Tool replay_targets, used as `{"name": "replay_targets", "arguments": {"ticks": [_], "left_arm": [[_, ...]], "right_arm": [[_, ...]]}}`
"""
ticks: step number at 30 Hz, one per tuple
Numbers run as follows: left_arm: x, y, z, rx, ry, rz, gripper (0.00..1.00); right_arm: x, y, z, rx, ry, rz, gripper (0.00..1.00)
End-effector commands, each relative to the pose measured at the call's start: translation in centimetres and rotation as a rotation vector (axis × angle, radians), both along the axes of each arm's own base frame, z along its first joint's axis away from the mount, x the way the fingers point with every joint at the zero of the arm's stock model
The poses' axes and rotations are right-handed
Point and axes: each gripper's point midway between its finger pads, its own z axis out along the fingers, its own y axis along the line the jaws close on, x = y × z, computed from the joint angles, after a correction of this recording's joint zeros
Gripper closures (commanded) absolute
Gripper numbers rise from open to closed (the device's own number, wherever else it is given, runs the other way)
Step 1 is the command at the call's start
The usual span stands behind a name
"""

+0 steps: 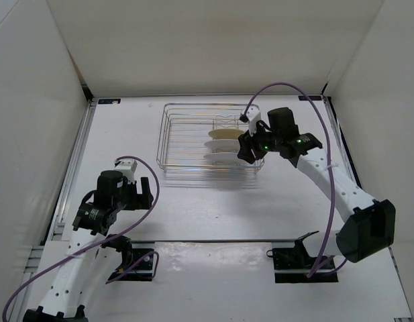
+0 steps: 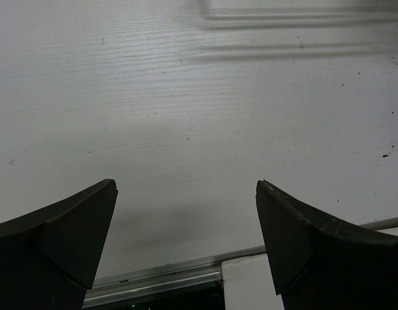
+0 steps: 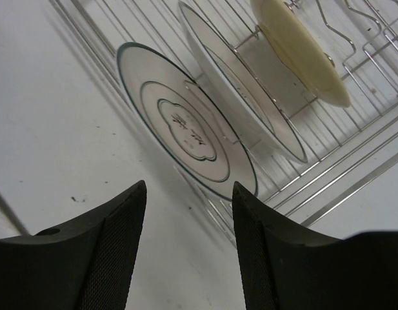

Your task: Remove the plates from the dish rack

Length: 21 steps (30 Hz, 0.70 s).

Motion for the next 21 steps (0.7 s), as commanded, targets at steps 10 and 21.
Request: {"name": "replay_targets", "arguments": {"ticks": [10,21], "left_arm": [[0.3,-0.4,1.0,-0.008,-0.027,-0.023,0.0],[0.4,-0.4,0.8,-0.005,-0.015,-0.023,0.0]], "right_arm": [[4.2,2.5,0.8,-0.106,-0.184,0.09,0.39],[3.5,3.3,-1.8,-0.132,-0.157,0.102,0.42]]}}
